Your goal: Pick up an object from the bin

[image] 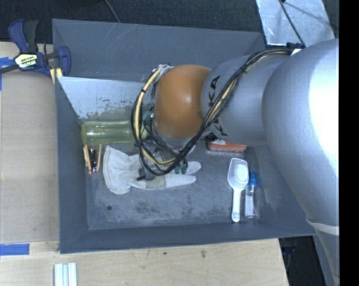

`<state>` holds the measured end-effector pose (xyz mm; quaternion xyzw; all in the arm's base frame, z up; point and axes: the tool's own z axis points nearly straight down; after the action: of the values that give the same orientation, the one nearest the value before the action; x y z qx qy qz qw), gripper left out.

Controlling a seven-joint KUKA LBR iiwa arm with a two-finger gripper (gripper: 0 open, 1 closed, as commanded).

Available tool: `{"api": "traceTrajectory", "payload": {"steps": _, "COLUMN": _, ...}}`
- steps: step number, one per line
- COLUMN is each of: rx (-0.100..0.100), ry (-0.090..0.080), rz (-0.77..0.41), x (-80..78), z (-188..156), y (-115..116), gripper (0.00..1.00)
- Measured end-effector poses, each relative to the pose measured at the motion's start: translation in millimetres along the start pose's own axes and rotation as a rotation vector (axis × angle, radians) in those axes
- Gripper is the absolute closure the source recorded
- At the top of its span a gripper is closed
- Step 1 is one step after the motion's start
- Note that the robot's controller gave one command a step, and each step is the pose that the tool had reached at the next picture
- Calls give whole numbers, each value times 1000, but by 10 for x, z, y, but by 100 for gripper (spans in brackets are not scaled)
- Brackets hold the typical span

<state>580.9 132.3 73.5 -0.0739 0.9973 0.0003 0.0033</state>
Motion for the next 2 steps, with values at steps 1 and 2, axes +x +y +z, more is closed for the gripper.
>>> {"api": "traceTrajectory", "payload": {"steps": 1, "rx": 0, "ry": 1, "rz": 0, "x": -4, "z": -51, "y": 0, "gripper": 100}}
{"api": "traceTrajectory", "payload": {"steps": 2, "rx": 0, "ry": 2, "rz": 0, "x": -4, "z": -87, "y": 0, "gripper": 100}}
